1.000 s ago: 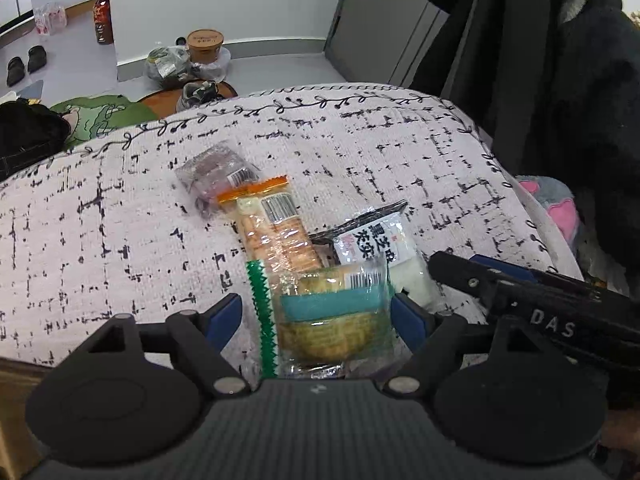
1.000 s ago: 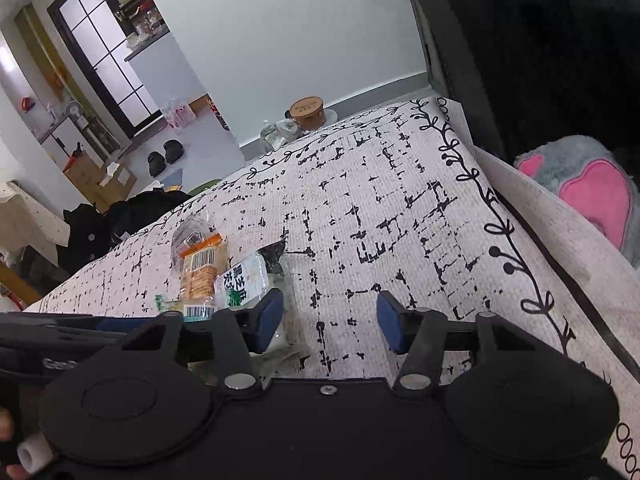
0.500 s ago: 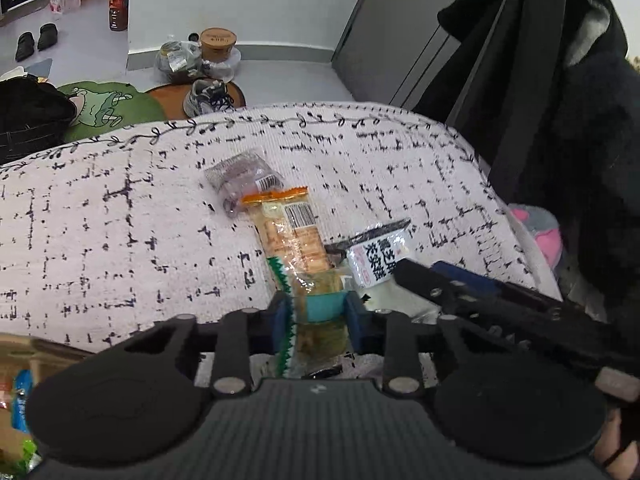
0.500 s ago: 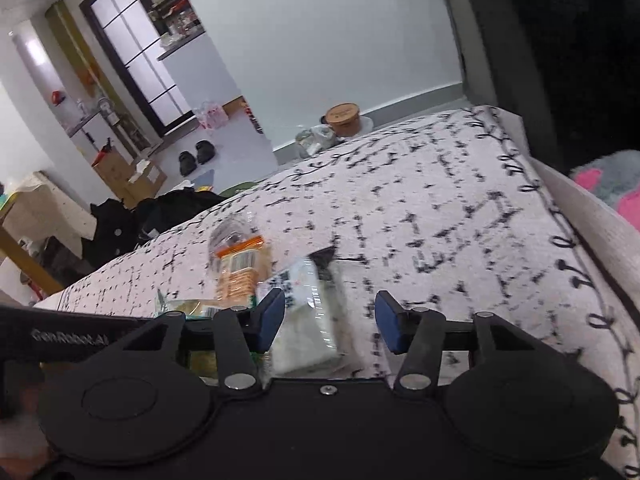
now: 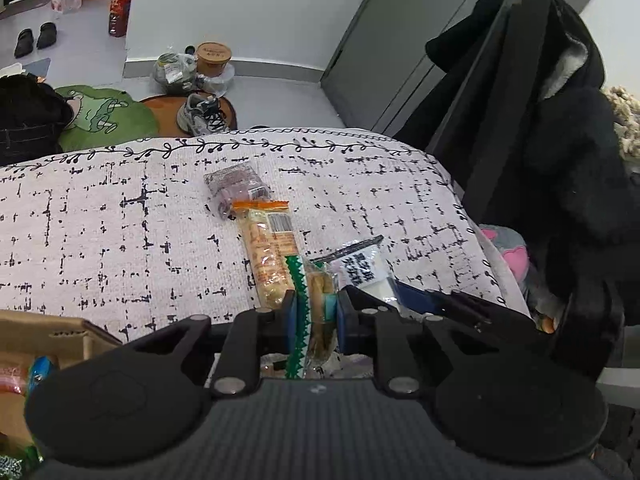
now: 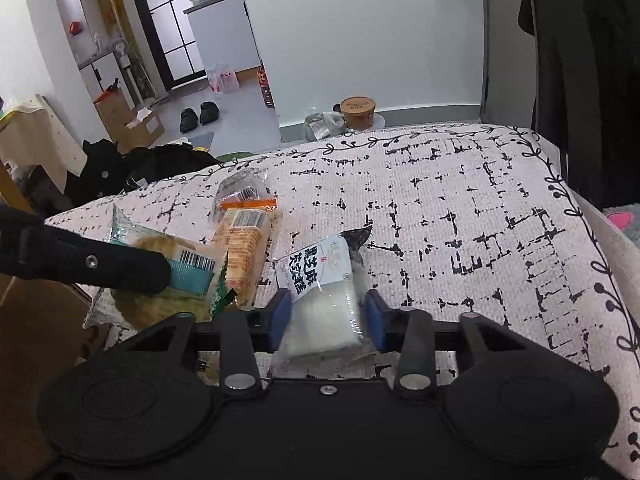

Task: Organize snacks
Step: 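Lift both held packets and carry them toward the cardboard box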

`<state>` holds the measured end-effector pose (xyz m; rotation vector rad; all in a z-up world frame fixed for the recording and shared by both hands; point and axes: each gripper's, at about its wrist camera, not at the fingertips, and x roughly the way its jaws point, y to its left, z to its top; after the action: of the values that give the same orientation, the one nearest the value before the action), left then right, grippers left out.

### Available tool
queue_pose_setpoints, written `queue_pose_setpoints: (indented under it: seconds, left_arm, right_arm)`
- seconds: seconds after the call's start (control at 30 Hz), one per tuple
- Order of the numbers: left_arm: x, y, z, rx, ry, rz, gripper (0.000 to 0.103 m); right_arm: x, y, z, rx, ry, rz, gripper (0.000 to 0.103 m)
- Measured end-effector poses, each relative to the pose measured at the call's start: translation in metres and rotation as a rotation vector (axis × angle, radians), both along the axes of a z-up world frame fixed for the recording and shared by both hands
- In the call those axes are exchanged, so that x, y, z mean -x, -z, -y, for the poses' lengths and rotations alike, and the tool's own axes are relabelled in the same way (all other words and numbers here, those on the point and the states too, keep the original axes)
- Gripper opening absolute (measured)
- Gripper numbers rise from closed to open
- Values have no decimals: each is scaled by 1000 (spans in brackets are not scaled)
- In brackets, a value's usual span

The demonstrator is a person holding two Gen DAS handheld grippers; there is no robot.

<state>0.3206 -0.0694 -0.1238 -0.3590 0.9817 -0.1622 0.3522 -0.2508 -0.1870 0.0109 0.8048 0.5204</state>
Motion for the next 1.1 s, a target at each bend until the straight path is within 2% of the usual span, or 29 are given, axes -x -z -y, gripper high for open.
queue_pose_setpoints:
  seconds: [0.17, 0.27, 0.5, 0.73, 0.87, 1.1]
  left_arm:
    - [12, -11, -3, -10, 0, 17, 18]
    - [19, -17, -7, -11, -12, 27, 18]
    - [37, -38, -18, -32, -48, 71, 18]
    - [61, -63, -38, -60, -70, 168, 18]
    - [72, -70, -59, -60, -122, 176, 18]
    - [101, -77, -103, -112, -163, 180, 18]
  right_arm:
    - [10, -8, 3, -1, 3, 12, 25]
    - [17, -15, 3, 0, 1, 31, 23]
    - [34, -38, 6, -37, 7, 80, 22]
    - [50, -57, -7, -66, -13, 105, 22]
    - [63, -70, -15, -71, -37, 132, 22]
    - [83, -91, -20, -84, -44, 155, 22]
